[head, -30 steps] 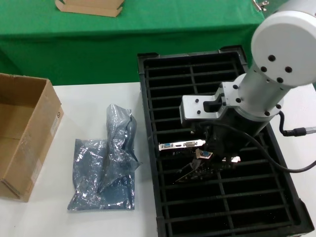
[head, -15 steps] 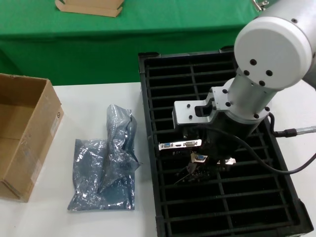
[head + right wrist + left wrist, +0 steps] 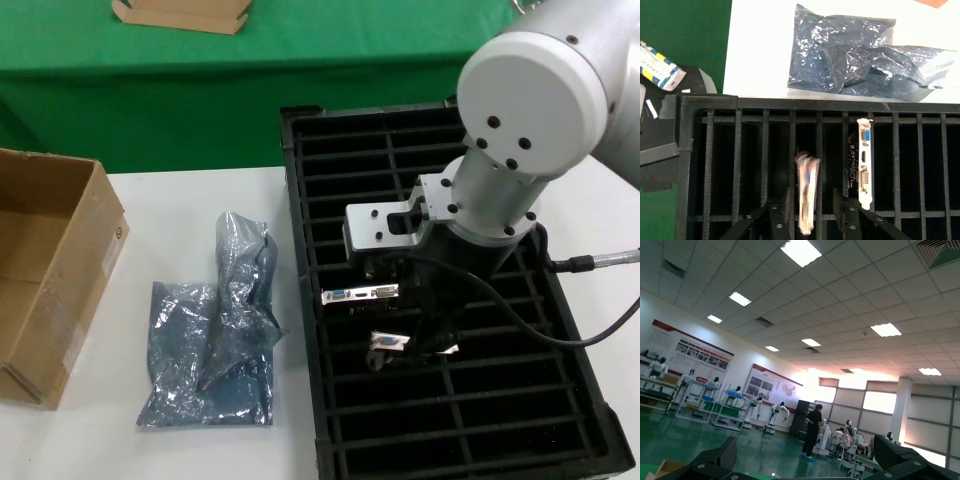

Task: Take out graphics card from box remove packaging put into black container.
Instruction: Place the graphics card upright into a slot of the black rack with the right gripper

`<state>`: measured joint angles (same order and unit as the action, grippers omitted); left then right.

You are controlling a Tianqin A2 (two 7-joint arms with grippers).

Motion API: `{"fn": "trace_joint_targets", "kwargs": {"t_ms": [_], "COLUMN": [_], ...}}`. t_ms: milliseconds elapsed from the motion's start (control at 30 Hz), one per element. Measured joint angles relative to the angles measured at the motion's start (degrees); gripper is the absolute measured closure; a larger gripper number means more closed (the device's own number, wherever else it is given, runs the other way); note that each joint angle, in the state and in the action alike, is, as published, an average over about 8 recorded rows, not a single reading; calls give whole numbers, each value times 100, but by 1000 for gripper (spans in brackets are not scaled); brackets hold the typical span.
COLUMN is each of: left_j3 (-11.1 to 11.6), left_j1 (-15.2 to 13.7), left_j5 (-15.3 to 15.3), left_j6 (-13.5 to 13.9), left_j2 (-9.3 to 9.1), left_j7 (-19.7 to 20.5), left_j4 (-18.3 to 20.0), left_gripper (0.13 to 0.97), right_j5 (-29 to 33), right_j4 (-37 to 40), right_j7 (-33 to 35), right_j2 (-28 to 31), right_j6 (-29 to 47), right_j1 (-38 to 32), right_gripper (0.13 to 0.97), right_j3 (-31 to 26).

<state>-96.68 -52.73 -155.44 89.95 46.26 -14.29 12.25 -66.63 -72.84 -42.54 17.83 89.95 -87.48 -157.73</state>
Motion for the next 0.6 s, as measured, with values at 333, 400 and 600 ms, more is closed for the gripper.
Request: {"fn": "trace_joint_targets", "kwargs": {"t_ms": [333, 400, 600], "left_j3": [-71, -91, -151], "left_j1": [2, -6, -44], "left_j5": [-22, -20, -10], "left_j6": [0, 0, 0], "left_j2": [9, 12, 15], "left_j7": [-20, -32, -67], "left_j4": [51, 59, 74], "left_gripper": [132, 132, 132], "right_j5": [161, 180, 260], "right_j4": [266, 267, 125], "right_j7": [183, 185, 110], "right_j2": [-158, -158, -60], "right_j6": [0, 0, 0], "right_j1": [-13, -6, 72], "right_gripper": [675, 650, 500], "right_j3": [0, 0, 0]}}
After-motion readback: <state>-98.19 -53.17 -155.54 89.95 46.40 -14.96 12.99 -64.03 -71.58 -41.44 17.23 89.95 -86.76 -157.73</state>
